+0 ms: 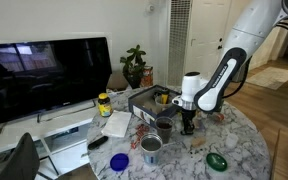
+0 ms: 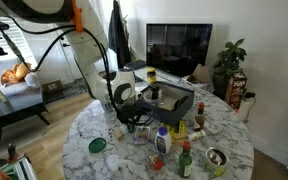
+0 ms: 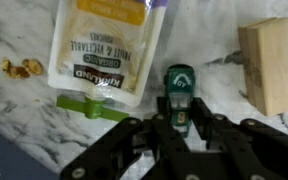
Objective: Pick up the toy car and put it on the table, pick up the wooden block to the right of the toy car and stack it on the wooden block to the left, pick up the car and put it on the stacked wooden blocks
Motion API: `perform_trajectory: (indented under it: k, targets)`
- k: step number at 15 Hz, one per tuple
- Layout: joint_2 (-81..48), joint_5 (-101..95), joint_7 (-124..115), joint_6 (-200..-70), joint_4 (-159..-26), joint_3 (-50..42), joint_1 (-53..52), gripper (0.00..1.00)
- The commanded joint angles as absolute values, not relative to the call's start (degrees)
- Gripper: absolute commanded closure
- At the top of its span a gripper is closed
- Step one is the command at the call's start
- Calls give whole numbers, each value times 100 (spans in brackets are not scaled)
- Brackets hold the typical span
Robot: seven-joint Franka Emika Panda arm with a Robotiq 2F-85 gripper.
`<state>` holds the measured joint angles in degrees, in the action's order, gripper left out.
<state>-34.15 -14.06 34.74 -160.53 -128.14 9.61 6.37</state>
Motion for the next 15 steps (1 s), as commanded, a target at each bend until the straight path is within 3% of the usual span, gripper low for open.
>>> perform_trajectory:
  k: [1,10,15]
  targets:
    - [-3535,-1318,3620,-16164,-12761,1070,787,96]
    - [-2756,-1272,4333,-15815,-13519,1550,989,93]
    - [-2192,-1507,4298,-16078,-14109,1257,668,93]
